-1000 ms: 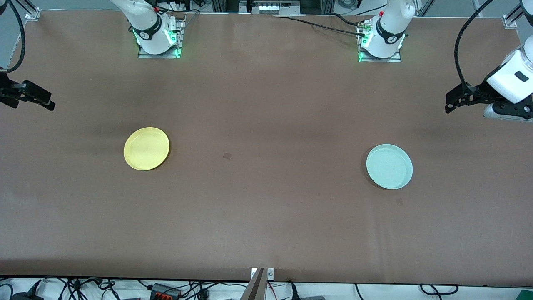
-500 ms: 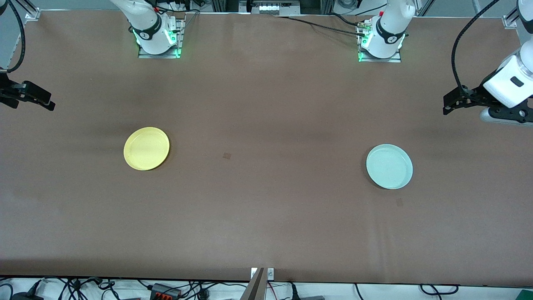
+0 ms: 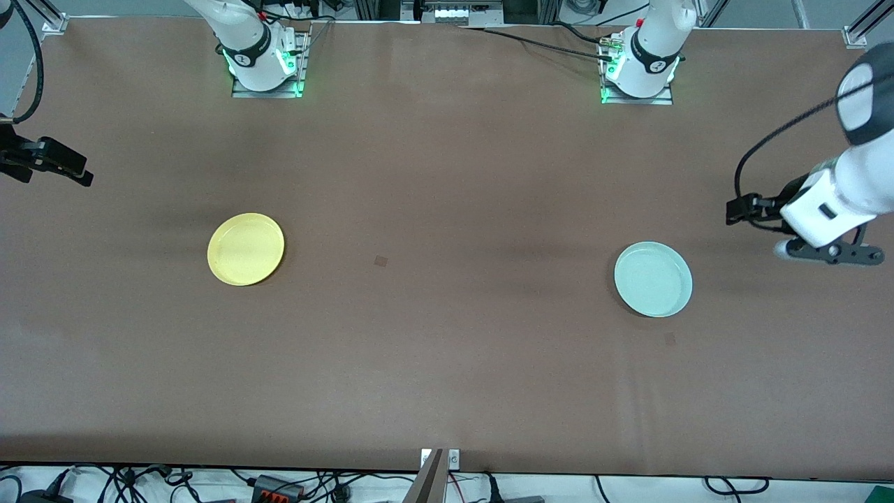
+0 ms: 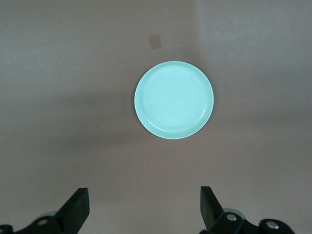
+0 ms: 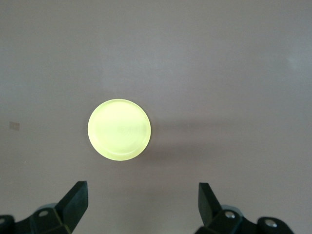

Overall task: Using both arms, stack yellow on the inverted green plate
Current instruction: 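Move the left gripper down to the green plate's rim and grasp it, then lift the green plate with the left gripper while the right gripper grasps the yellow plate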

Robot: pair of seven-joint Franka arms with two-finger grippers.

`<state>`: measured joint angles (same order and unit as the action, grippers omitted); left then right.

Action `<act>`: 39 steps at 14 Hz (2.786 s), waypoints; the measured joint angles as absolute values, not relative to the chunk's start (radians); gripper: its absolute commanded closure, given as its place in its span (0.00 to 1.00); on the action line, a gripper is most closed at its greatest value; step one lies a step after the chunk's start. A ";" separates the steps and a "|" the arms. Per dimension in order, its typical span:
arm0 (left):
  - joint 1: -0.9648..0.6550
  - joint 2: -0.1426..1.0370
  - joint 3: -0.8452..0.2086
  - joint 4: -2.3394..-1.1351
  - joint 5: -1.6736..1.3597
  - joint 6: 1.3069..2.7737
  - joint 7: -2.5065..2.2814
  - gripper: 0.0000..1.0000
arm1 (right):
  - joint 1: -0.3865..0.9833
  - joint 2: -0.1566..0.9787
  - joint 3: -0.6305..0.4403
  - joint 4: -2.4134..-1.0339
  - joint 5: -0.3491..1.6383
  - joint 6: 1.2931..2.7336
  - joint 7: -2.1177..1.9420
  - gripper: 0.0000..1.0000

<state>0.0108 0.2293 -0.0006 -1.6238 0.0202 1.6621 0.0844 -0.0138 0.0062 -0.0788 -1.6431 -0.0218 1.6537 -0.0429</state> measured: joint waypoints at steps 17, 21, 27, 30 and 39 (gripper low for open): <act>0.185 0.663 -0.002 -1.617 -0.187 1.930 0.300 0.10 | -0.016 0.032 -0.079 -1.644 -0.022 1.659 -0.043 0.00; 0.185 0.698 -0.006 -1.616 -0.190 1.988 0.348 0.32 | -0.017 0.032 -0.079 -1.644 -0.022 1.660 -0.043 0.00; 0.185 0.740 -0.006 -1.616 -0.288 2.006 0.404 0.83 | -0.018 0.032 -0.079 -1.643 -0.022 1.662 -0.043 0.00; 0.185 0.745 -0.006 -1.616 -0.288 2.006 0.414 0.99 | -0.018 0.032 -0.079 -1.643 -0.022 1.662 -0.043 0.00; 0.131 0.657 -0.014 -1.563 -0.212 1.997 0.389 0.99 | -0.019 0.032 -0.079 -1.643 -0.022 1.663 -0.043 0.00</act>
